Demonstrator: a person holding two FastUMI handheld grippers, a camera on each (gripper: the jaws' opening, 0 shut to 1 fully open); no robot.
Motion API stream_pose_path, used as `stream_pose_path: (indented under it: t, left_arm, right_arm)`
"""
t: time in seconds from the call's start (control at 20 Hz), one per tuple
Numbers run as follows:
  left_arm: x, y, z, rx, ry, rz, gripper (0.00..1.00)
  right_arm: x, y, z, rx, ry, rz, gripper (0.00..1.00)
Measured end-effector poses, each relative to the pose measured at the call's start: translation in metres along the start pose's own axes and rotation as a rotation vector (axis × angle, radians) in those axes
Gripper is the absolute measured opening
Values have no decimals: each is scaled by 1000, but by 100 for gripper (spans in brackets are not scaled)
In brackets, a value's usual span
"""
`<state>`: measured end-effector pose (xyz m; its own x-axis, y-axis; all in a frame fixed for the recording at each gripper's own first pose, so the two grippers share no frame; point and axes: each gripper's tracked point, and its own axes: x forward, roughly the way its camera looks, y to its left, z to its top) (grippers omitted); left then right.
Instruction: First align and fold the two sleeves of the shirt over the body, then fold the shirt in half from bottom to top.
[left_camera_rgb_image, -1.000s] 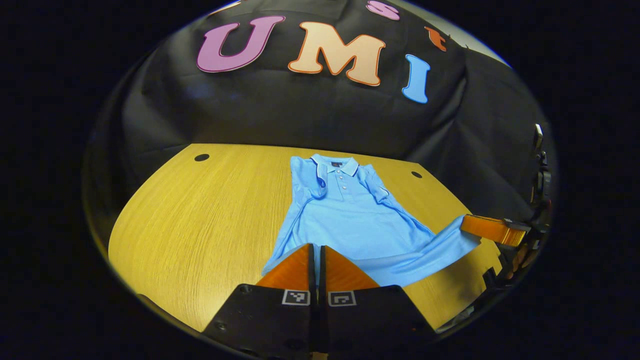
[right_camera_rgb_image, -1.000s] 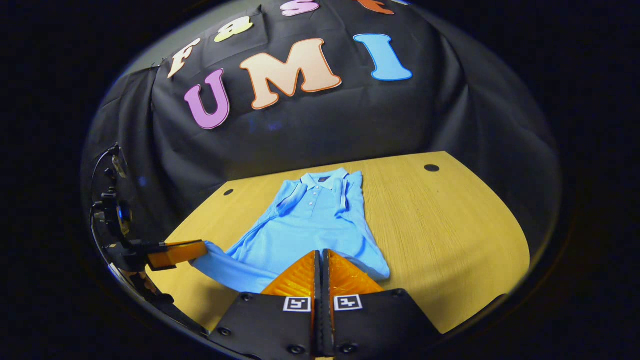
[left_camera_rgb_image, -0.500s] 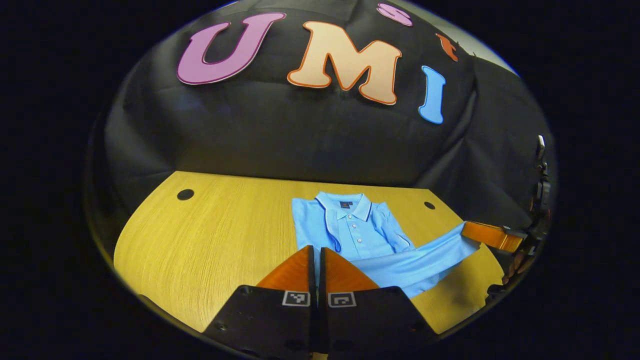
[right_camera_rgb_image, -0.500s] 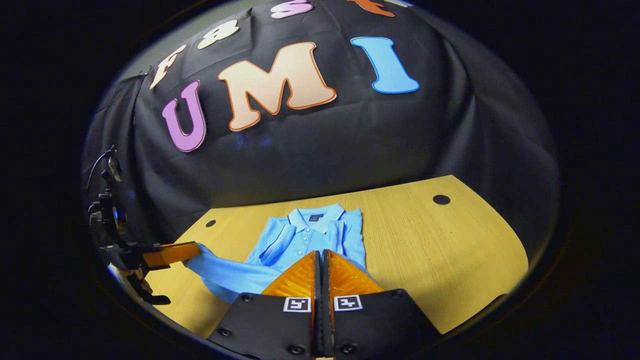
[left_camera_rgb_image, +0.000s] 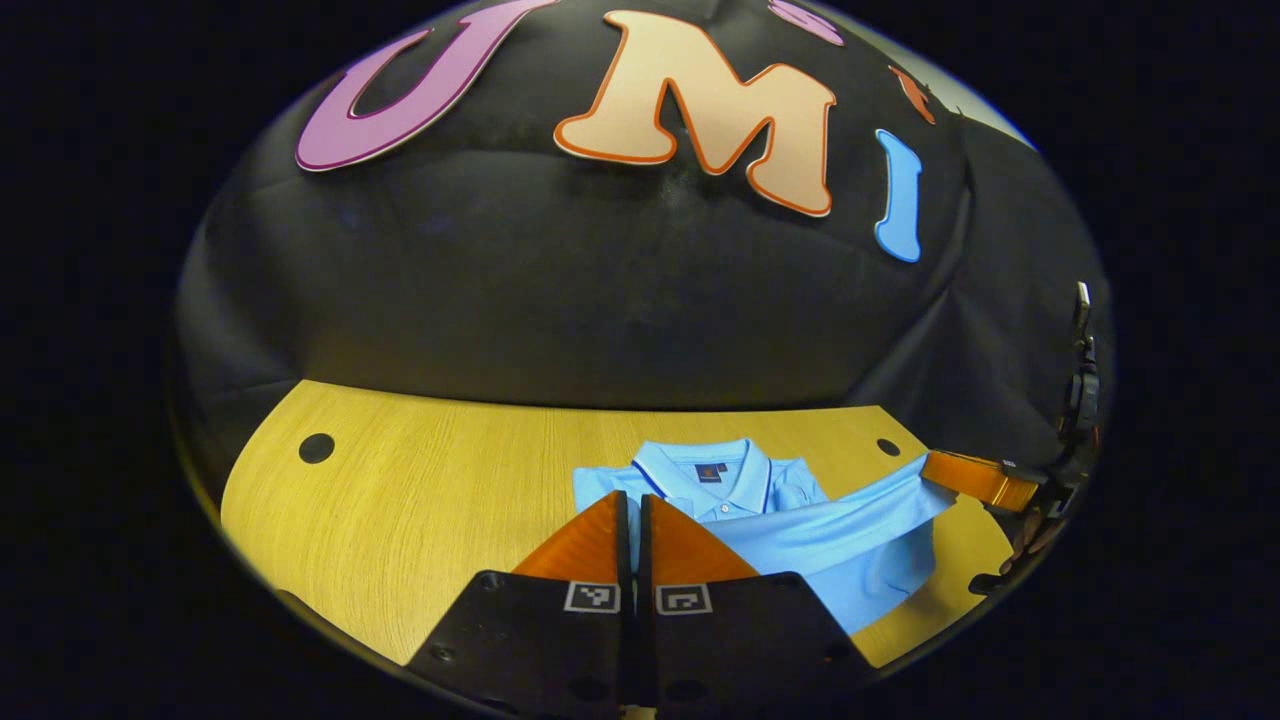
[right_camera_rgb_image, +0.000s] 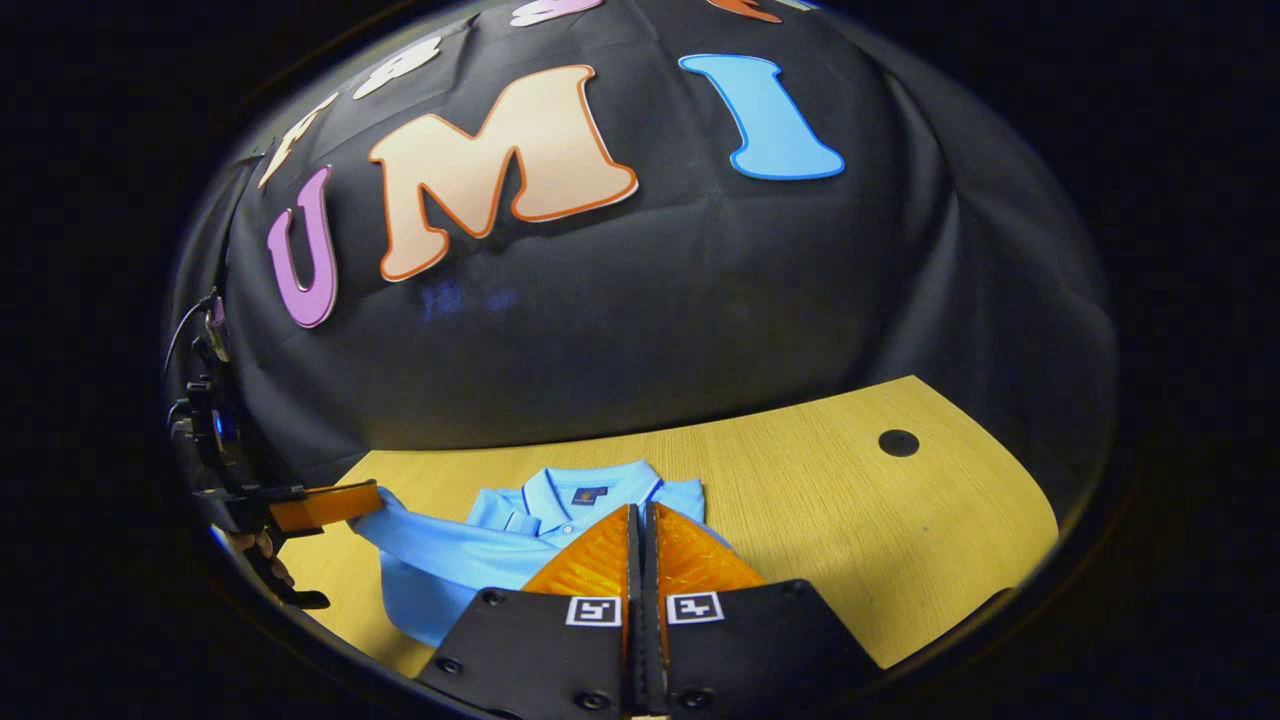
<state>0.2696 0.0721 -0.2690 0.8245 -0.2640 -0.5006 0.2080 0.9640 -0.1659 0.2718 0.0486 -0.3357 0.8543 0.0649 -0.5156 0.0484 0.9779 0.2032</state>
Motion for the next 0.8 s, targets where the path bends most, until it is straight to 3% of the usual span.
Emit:
stream_pose_path:
  t: [0.3, 0.55, 0.6, 0.65, 0.8]
  left_arm:
    - [70, 15, -17, 15, 25, -2, 0]
    - [96, 30, -51, -7, 76, 43, 0]
    - [94, 35, -53, 1, 89, 63, 0]
    - [93, 38, -56, 3, 85, 75, 16]
    - [74, 40, -36, 22, 18, 112, 92]
  right_arm:
    - [68, -11, -17, -23, 26, -76, 2]
    - [85, -6, -31, -35, 37, -110, 1]
    - [85, -4, -34, -43, 38, -109, 11]
    - [84, -1, -35, -55, 37, -104, 33]
    - [64, 6, -18, -127, -43, -104, 100]
